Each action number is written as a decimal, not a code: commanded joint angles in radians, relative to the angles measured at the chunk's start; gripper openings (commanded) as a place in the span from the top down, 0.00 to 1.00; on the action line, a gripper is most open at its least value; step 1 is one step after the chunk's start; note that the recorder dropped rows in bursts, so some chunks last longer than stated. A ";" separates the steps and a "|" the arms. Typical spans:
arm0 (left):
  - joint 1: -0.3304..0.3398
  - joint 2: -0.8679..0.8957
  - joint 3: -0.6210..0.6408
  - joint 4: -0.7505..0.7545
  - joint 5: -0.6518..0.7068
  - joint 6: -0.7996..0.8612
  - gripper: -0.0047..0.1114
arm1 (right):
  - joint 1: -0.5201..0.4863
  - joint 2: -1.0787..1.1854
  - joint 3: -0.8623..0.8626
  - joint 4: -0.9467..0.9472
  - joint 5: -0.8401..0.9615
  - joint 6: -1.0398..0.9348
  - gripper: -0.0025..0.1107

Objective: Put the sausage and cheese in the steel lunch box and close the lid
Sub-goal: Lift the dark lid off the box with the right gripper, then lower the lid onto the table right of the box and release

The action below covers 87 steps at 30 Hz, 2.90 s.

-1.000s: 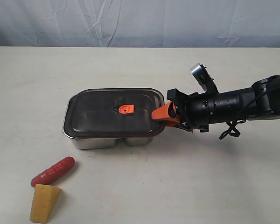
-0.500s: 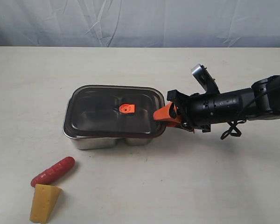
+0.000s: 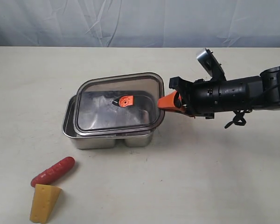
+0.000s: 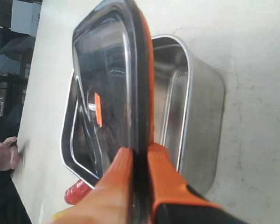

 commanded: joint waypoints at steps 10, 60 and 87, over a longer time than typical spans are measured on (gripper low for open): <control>-0.003 -0.005 0.003 -0.006 0.000 -0.001 0.96 | -0.001 -0.154 -0.003 0.000 0.022 -0.112 0.98; -0.003 -0.005 0.003 -0.006 -0.002 -0.001 0.96 | 0.420 -0.311 -0.071 -1.712 0.079 0.731 0.87; -0.003 -0.005 0.003 -0.004 -0.002 -0.001 0.96 | 0.702 -0.135 -0.437 -1.489 -0.130 0.372 0.46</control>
